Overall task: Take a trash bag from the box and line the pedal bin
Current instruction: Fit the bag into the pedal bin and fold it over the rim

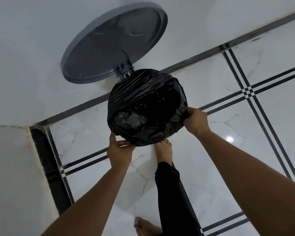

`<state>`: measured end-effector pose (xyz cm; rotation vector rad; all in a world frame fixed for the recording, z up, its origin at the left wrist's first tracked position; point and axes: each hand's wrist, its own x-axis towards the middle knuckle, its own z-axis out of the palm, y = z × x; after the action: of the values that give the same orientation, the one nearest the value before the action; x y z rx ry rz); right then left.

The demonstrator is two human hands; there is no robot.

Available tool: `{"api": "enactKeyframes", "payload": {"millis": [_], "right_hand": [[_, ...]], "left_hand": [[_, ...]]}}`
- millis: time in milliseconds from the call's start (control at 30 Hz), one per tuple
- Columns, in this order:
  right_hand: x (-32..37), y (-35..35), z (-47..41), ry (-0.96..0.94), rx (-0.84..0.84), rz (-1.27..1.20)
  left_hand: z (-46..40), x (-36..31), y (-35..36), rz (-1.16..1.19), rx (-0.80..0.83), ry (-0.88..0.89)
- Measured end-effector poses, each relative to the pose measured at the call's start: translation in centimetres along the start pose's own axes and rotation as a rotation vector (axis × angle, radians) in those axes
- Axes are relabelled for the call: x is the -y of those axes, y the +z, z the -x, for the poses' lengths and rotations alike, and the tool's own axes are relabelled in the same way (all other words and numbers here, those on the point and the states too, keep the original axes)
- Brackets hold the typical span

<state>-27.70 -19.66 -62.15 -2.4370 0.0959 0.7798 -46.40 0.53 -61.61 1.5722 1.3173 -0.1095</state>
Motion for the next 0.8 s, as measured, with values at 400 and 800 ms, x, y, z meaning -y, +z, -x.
{"api": "enactKeyframes", "payload": {"millis": [400, 800], "right_hand": [[4.0, -3.8, -3.2, 0.43, 0.262, -0.951], [7.5, -3.7, -6.3, 0.002, -0.31, 0.022]], "left_hand": [[-5.9, -3.4, -4.1, 0.387, 0.102, -0.277], [-11.1, -8.0, -4.0, 0.144, -0.124, 0.041]]}}
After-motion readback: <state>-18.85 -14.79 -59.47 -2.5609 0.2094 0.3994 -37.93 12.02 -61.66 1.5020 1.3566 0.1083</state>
